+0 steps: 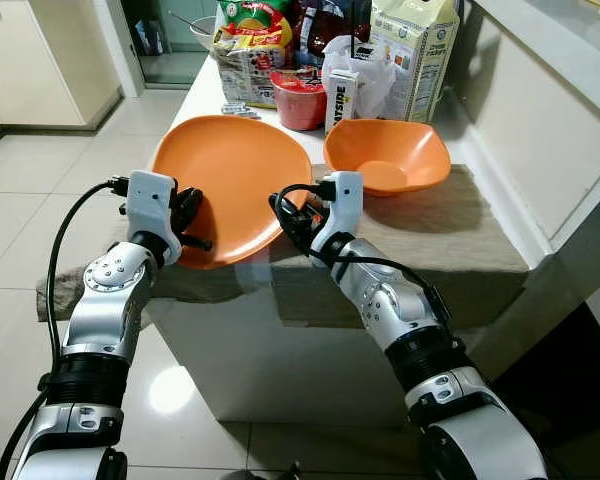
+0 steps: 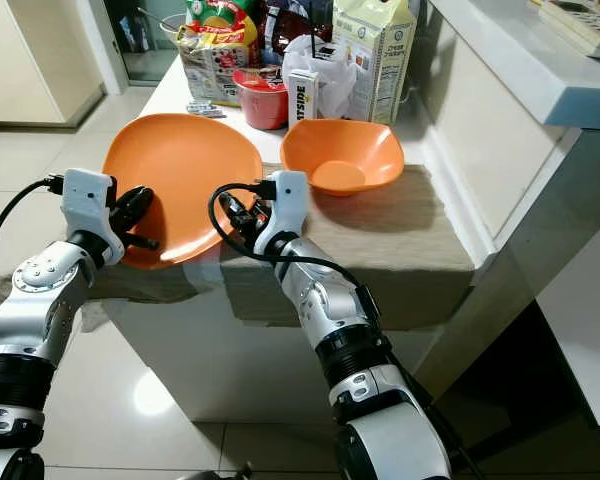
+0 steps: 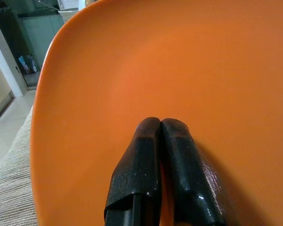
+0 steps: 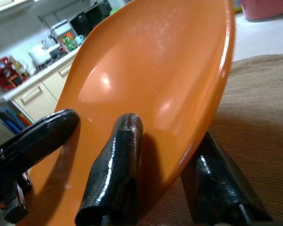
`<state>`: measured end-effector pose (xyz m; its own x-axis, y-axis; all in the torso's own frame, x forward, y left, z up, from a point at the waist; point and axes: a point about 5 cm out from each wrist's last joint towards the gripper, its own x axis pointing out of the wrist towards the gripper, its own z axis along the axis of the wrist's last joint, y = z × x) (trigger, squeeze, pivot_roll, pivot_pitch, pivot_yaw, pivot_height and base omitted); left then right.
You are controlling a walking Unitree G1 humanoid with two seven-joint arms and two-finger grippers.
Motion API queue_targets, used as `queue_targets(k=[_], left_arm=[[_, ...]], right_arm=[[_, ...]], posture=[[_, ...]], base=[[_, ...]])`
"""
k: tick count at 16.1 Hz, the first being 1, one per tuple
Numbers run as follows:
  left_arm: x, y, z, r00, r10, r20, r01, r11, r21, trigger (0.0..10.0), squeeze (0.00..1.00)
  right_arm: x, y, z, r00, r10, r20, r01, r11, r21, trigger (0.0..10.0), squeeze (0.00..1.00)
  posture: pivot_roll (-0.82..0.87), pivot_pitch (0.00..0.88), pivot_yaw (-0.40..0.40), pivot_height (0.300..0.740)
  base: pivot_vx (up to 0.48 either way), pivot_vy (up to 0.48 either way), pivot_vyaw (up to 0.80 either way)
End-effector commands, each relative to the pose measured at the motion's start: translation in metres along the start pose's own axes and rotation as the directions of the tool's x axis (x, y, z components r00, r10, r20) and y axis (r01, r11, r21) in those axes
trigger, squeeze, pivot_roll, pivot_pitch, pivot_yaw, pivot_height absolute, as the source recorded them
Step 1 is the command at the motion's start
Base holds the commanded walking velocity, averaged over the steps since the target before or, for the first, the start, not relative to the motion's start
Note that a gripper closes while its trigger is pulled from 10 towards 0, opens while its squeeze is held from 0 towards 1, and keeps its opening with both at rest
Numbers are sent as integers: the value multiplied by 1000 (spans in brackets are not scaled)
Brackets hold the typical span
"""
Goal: Setting the table
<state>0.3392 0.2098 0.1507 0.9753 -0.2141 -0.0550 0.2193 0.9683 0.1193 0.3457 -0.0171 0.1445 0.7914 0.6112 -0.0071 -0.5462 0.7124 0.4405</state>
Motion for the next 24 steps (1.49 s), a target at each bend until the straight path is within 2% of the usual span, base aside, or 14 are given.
queue_targets(k=[1, 7, 10, 12, 15, 16, 17, 19, 20, 24], left_arm=[[0, 1, -6, 999, 7, -43, -7, 1000, -10, 10000, 0], [3, 5, 17, 999, 34, 26, -34, 999, -16, 10000, 0], [2, 8, 32, 994, 68, 83, -69, 998, 2, 10000, 0], [-2, 1, 43, 991, 46, 123, -50, 998, 27, 10000, 0], [-8, -6, 62, 983, 15, 181, -19, 1000, 23, 10000, 0], [-11, -8, 68, 980, 6, 198, -11, 1000, 22, 10000, 0], [-23, -6, 70, 979, 5, 206, -11, 999, 32, 10000, 0], [-34, -1, 64, 981, 32, 192, -38, 999, 25, 10000, 0], [-46, 3, 56, 981, 75, 178, -80, 997, 20, 10000, 0], [-68, -2, 37, 974, 161, 156, -157, 987, -43, 10000, 0]], right_arm=[[18, 41, -1, 996, 89, 5, -89, 994, 61, 0, 0], [17, 38, -1, 997, 76, 10, -77, 995, 60, 0, 0], [16, 35, 0, 998, 62, 20, -63, 998, 21, 0, 0], [16, 30, 0, 999, 49, 16, -49, 998, 26, 0, 0], [16, 30, -1, 999, 44, 14, -45, 999, 28, 0, 0], [16, 29, -1, 999, 40, 19, -40, 999, 19, 0, 0], [16, 27, 5, 998, 25, 50, -24, 999, -30, 0, 0], [14, 22, 14, 996, 2, 92, 5, 997, -78, 0, 0], [12, 16, 24, 989, -22, 149, 40, 992, -119, 0, 0], [5, 11, 53, 959, -32, 281, 66, 991, -115, 0, 0]], posture=[[-64, 0, 35, 740], [-64, 0, 35, 740], [-64, 0, 35, 740], [-58, 0, 37, 740], [-56, 0, 37, 740], [-49, 0, 37, 740], [-49, 0, 37, 740], [-36, 0, 38, 740], [-32, 0, 37, 740], [-19, 0, 33, 740]], base=[[0, 0, 0], [0, 0, 0], [0, 0, 0], [0, 0, 0], [0, 0, 0], [0, 0, 0], [0, 0, 0], [0, 0, 0], [0, 0, 0], [0, 0, 0]])
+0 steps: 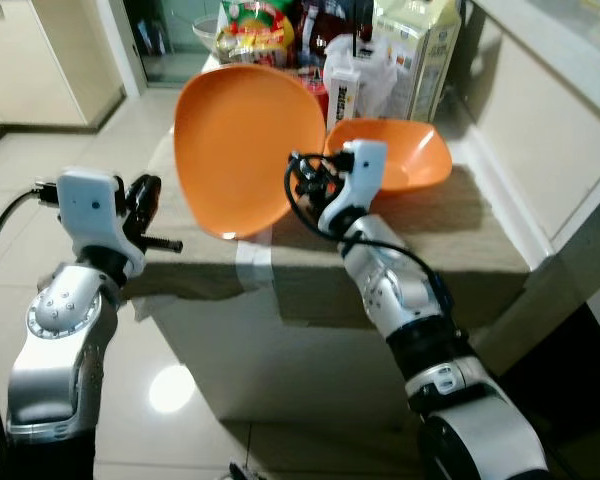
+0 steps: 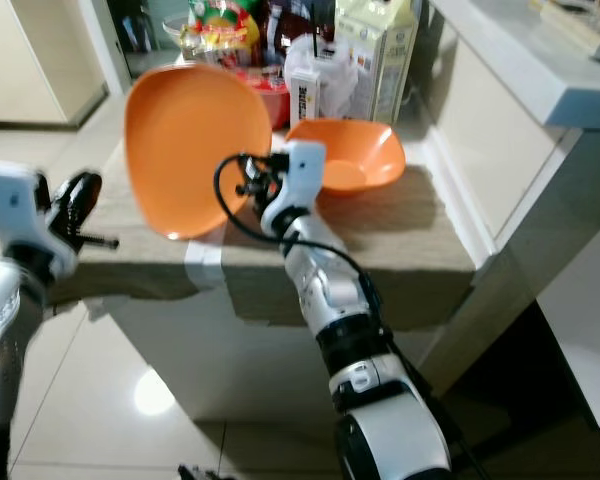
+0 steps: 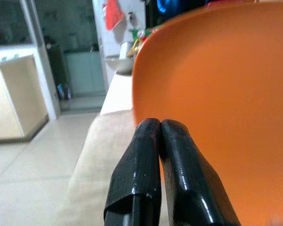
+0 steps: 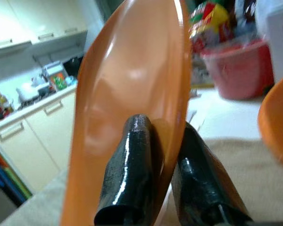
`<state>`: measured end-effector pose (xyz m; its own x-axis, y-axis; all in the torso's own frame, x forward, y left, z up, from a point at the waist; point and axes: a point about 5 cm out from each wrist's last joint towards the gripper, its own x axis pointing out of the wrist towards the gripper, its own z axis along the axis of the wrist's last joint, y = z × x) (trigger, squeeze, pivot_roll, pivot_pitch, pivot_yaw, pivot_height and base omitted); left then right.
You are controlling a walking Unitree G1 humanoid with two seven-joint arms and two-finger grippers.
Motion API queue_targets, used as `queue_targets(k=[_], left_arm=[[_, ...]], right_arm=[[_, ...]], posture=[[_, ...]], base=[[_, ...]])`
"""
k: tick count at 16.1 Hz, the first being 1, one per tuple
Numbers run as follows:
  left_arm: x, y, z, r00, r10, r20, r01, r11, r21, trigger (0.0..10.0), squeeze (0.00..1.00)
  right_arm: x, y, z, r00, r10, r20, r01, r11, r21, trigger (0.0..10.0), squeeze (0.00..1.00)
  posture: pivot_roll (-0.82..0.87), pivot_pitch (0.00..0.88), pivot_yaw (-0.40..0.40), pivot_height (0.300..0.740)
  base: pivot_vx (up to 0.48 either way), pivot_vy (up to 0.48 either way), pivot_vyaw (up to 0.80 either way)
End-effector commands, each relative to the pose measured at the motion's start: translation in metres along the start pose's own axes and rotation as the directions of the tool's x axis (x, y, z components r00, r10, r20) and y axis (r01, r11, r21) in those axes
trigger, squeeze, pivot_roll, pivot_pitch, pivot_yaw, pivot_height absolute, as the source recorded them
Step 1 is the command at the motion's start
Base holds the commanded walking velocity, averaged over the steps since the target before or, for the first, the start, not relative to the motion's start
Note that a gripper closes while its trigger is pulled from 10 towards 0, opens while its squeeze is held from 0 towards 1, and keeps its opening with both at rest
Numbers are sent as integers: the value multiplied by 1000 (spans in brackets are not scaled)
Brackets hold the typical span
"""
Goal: Setting the table
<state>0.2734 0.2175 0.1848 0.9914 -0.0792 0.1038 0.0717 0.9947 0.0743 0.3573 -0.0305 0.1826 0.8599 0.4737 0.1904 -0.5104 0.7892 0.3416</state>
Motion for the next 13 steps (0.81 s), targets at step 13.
queue_targets(k=[13], left_arm=[[-34, -41, -28, 997, 55, -46, -58, 995, -81, 10000, 0]], right_arm=[[-59, 0, 99, 805, 80, 588, 383, 686, -619, 0, 0]], posture=[[-59, 0, 34, 740]], base=[[0, 0, 0]])
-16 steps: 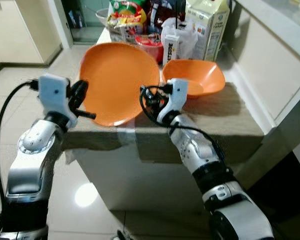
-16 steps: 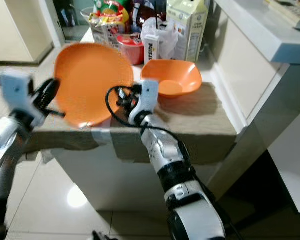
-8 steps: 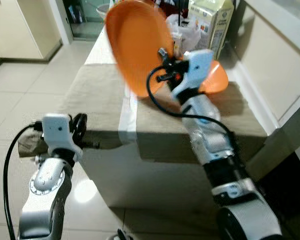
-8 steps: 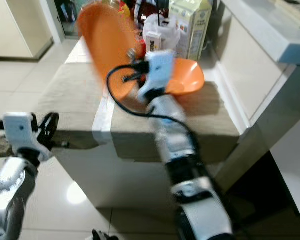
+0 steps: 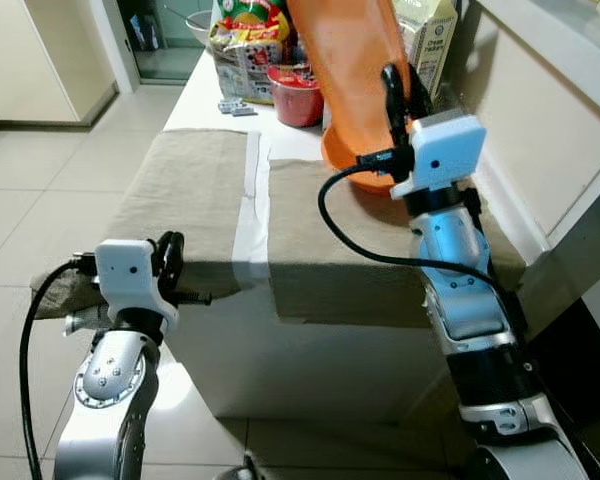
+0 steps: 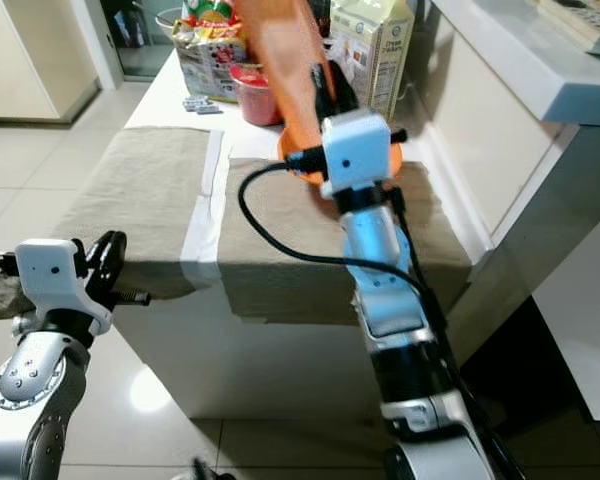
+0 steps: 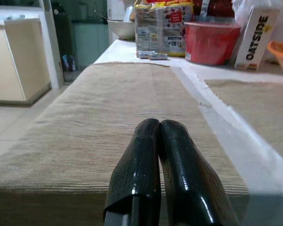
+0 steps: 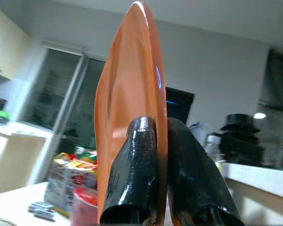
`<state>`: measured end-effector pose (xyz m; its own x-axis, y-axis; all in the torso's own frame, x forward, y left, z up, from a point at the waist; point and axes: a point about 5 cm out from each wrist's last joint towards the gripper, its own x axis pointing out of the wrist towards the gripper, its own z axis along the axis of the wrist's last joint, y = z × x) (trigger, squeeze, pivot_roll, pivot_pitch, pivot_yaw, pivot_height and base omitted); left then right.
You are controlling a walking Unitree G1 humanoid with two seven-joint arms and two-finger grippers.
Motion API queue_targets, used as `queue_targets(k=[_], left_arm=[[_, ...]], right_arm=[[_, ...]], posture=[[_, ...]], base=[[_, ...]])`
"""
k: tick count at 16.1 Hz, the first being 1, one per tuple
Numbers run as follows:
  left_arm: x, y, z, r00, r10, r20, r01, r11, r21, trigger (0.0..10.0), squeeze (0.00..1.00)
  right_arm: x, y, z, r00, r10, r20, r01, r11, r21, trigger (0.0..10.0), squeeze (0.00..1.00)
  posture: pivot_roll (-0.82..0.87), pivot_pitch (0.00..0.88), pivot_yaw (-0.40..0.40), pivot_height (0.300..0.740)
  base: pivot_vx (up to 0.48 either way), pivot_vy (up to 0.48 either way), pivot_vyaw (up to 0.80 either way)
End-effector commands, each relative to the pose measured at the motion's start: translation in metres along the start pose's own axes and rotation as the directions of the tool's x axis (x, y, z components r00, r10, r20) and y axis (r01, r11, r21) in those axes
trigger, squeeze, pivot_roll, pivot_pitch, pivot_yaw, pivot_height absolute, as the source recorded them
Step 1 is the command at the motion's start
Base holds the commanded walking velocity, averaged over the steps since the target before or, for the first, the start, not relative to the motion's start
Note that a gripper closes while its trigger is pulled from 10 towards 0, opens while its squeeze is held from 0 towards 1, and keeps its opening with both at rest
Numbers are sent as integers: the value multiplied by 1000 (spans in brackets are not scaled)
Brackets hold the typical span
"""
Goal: Setting the table
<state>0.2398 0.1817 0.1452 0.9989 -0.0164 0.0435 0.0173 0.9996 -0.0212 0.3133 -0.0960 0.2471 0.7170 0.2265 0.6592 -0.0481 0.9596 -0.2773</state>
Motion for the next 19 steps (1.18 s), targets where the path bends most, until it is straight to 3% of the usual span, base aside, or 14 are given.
queue_targets(k=[1, 4, 5, 7, 9, 12, 16, 19], left_arm=[[0, -5, 7, 1000, -21, 18, 22, 999, -36, 10000, 0], [0, -10, 8, 999, -40, 3, 40, 997, -63, 10000, 0], [1, -10, 2, 998, -29, -49, 30, 1000, 5, 10000, 0], [0, -13, -5, 995, -53, -81, 53, 999, -8, 10000, 0], [-2, -18, -3, 995, -85, -58, 83, 996, -41, 10000, 0], [0, -22, 0, 995, -86, -48, 85, 996, -30, 10000, 0], [-1, -20, -1, 997, -66, -49, 65, 998, -24, 10000, 0], [-3, -17, -1, 997, -56, -44, 55, 998, -28, 10000, 0]], right_arm=[[1, -6, 17, 995, -36, 98, 40, 998, -40, 0, 0], [-19, -1, 6, 999, -1, 50, 4, 998, -57, 0, 0], [-31, 0, -2, 1000, 15, 5, -15, 998, -68, 0, 0], [-45, -2, -6, 999, 36, -25, -39, 993, -111, 0, 0], [-44, -5, 1, 999, 32, 12, -30, 988, -152, 0, 0], [-40, -5, 9, 997, 36, 68, -22, 980, -196, 0, 0], [-31, -7, 18, 991, 34, 130, -4, 975, -224, 0, 0], [-35, -10, 24, 988, 33, 150, 5, 969, -247, 0, 0]], posture=[[-62, 0, 35, 740], [-61, 0, 34, 740], [-58, 0, 31, 740], [-66, 0, 30, 740], [-73, 0, 32, 740], [-81, 0, 35, 740], [-80, 0, 35, 740], [-78, 0, 35, 740]], base=[[0, 0, 0], [0, 0, 0], [0, 0, 0], [0, 0, 0], [0, 0, 0], [0, 0, 0], [0, 0, 0], [0, 0, 0]])
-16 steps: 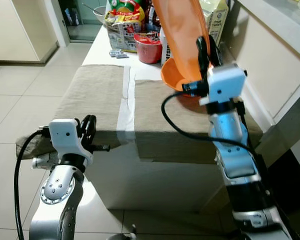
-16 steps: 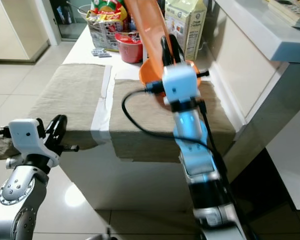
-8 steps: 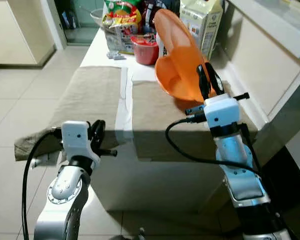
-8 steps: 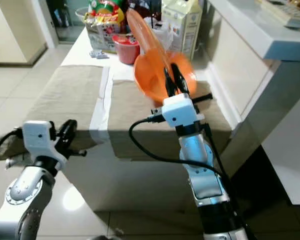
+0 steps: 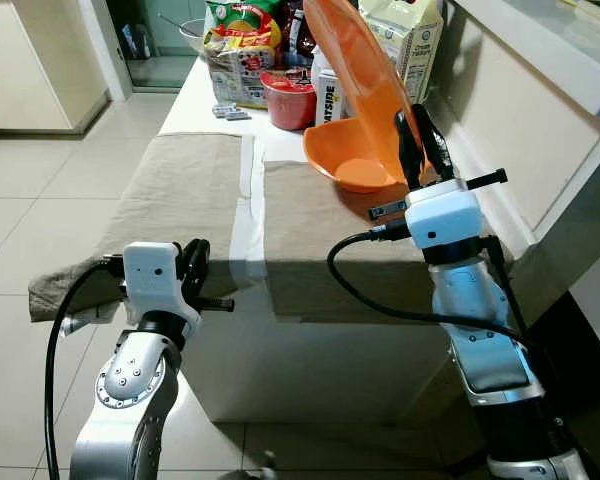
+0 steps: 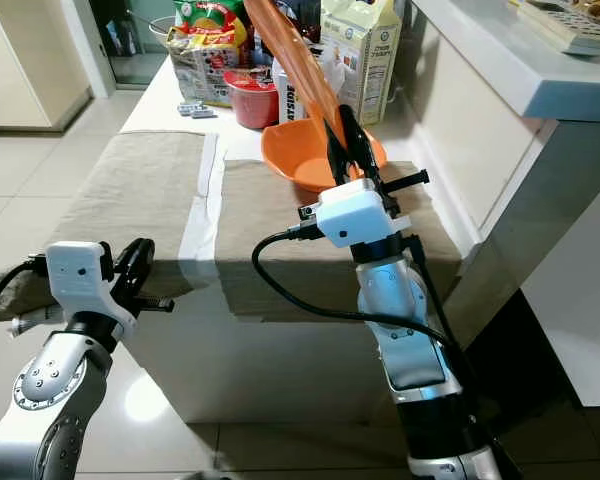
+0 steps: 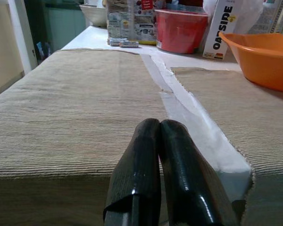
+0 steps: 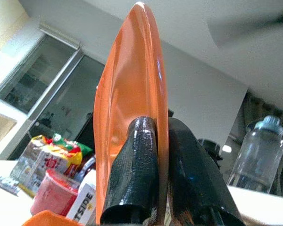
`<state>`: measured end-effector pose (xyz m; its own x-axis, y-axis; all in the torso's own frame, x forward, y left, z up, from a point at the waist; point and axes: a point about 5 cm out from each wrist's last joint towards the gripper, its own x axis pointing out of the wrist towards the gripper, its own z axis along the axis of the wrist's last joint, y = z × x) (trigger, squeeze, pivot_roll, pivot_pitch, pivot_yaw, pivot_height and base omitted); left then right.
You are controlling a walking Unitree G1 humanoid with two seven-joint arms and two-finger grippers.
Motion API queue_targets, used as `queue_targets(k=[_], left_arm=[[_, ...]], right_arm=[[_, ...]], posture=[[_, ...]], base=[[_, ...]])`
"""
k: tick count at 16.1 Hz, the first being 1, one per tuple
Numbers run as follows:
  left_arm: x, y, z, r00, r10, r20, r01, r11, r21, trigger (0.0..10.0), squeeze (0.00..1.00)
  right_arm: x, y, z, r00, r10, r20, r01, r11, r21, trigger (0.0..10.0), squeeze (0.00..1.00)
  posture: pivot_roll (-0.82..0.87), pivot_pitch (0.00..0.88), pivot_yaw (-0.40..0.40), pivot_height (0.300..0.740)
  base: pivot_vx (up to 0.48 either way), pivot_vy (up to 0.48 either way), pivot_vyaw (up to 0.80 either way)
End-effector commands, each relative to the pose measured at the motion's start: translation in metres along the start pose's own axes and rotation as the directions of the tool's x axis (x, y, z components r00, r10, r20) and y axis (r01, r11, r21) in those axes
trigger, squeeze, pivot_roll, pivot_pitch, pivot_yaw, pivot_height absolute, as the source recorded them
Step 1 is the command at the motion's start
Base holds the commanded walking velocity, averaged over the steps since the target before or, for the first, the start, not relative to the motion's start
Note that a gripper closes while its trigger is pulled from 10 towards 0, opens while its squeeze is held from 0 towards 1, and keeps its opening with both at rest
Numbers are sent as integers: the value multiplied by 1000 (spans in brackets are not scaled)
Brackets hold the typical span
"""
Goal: Setting the table
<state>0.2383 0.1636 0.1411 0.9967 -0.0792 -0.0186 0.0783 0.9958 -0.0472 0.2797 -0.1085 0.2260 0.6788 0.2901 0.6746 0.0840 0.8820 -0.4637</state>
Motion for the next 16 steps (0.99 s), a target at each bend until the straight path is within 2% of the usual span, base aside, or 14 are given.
queue_targets(k=[1, 5, 9, 16], left_arm=[[-2, 1, 4, 1000, 5, 27, -5, 1000, 1, 10000, 0], [4, -1, 6, 999, -3, 44, 3, 1000, 5, 10000, 0], [9, 4, 13, 997, 13, 74, -14, 1000, 14, 10000, 0], [17, 10, 22, 994, 37, 105, -37, 999, 4, 10000, 0]], right_arm=[[7, -12, 16, 994, -53, 99, 55, 998, -24, 0, 0], [19, -13, 14, 990, -76, 121, 81, 996, -32, 0, 0], [21, -6, 9, 993, -69, 98, 71, 997, -17, 0, 0], [22, -1, 2, 995, -65, 74, 66, 998, -6, 0, 0]], posture=[[-81, 0, 37, 740], [-82, 0, 40, 740], [-71, 0, 42, 740], [-72, 0, 44, 740]], base=[[0, 0, 0], [0, 0, 0], [0, 0, 0], [-394, 0, 0]])
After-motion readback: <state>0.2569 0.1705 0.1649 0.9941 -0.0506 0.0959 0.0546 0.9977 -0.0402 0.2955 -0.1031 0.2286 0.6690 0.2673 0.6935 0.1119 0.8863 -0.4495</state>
